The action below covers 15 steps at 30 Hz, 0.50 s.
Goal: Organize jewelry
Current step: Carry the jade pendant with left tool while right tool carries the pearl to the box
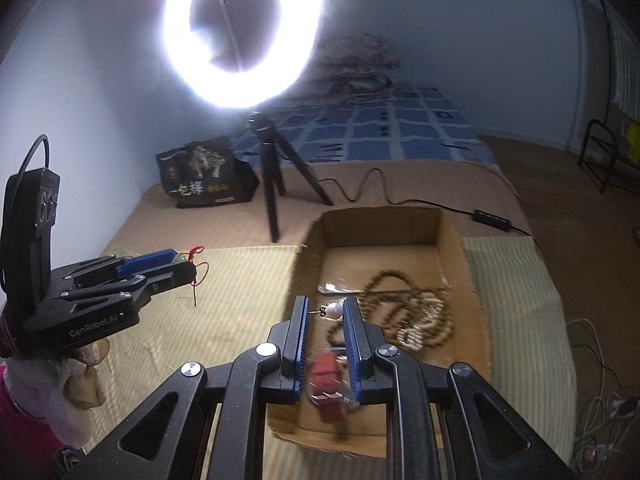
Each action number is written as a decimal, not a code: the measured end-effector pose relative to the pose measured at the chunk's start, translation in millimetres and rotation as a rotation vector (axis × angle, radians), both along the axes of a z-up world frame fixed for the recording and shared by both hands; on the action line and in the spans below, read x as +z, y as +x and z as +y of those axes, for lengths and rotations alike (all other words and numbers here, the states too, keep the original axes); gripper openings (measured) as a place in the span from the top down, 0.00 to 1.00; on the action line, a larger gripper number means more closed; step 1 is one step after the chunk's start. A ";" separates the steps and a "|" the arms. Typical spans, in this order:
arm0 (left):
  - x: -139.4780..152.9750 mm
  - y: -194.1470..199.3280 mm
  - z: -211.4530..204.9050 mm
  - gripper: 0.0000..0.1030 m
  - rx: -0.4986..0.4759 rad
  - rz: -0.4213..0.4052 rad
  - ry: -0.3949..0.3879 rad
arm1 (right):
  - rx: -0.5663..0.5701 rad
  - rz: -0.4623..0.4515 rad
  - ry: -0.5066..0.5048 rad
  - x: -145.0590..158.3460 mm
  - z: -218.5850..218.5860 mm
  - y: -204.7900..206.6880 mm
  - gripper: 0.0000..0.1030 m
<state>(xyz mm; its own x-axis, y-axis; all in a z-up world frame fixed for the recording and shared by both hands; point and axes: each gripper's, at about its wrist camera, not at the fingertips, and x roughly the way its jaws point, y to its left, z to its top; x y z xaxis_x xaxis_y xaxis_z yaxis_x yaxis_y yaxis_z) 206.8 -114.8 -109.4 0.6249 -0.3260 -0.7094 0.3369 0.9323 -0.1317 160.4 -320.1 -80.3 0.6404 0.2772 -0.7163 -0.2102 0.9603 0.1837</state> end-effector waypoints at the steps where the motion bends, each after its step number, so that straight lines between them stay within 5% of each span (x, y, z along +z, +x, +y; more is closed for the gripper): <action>1: -0.6 -0.1 -4.0 0.68 -0.004 0.001 0.001 | -0.005 0.003 -0.002 -0.8 -3.9 -0.7 0.85; 15: -18.4 11.4 -49.5 0.68 -0.036 0.036 0.025 | -0.021 0.097 -0.052 -33.8 -33.4 -7.2 0.85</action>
<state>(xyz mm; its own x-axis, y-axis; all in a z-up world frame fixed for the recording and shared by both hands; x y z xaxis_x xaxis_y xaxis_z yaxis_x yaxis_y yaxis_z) 218.1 -164.3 -127.8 0.5873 -0.3298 -0.7391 0.3659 0.9228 -0.1210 153.3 -353.5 -114.1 0.5728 0.2252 -0.7882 -0.1739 0.9730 0.1517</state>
